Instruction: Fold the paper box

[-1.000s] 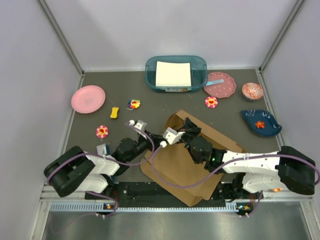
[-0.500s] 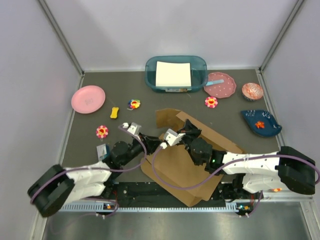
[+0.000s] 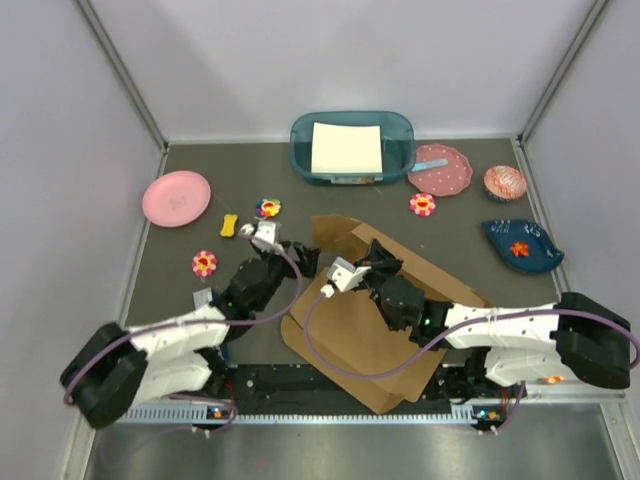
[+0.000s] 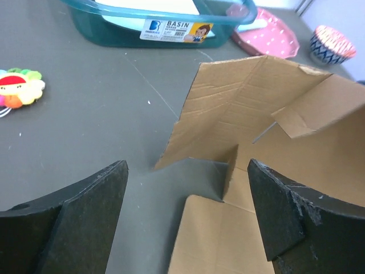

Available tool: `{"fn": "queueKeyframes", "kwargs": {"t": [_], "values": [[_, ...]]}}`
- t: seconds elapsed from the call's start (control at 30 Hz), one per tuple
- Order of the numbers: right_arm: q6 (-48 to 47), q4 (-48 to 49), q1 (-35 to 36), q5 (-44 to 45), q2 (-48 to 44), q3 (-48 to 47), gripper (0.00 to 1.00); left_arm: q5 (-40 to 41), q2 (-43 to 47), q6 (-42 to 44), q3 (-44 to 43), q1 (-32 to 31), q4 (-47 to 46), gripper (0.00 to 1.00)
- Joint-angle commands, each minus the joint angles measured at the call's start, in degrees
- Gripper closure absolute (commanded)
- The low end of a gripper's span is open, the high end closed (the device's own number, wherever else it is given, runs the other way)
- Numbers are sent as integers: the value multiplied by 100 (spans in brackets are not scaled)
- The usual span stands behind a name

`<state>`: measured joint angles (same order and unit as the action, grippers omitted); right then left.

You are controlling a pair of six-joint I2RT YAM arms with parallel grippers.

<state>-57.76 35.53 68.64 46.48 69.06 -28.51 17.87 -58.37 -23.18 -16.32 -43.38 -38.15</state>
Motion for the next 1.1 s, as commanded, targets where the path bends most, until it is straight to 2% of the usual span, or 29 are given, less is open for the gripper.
{"fn": "queueKeyframes", "kwargs": {"t": [0.0,0.13,0.3,0.57,0.67,0.73,0.77,0.83,0.87,0.97,1.0,1.07], "values": [[353,-177,97,28,-41,-84,100,-432,-911,780,-548,180,-455,8],[388,-266,97,2,-138,-84,100,-1311,-1299,604,-627,829,-781,8],[441,-301,97,-42,-121,-102,100,-2102,-1826,446,-785,1287,-1325,9],[493,-345,97,-69,-68,-128,100,-3227,-2696,736,-1365,1367,-1669,11],[511,-380,97,-78,-42,-128,100,-3578,-3003,806,-1479,1384,-1827,16],[511,-380,97,-69,-24,-128,100,-3624,-3084,771,-1497,1411,-1819,21],[511,-380,97,-60,-33,-137,100,-3632,-3128,762,-1480,1419,-1836,32],[502,-371,97,-69,-15,-137,100,-3641,-3128,701,-1427,1437,-1880,44],[494,-363,97,-69,2,-137,100,-3624,-3093,675,-1418,1437,-1906,53],[458,-318,97,-60,73,-155,100,-3659,-2927,561,-1366,1437,-1950,65],[458,-310,97,-60,90,-163,100,-3694,-2865,517,-1357,1437,-1959,72],[432,-283,97,-51,117,-163,100,-3799,-2672,262,-1260,1437,-1994,77]]}}
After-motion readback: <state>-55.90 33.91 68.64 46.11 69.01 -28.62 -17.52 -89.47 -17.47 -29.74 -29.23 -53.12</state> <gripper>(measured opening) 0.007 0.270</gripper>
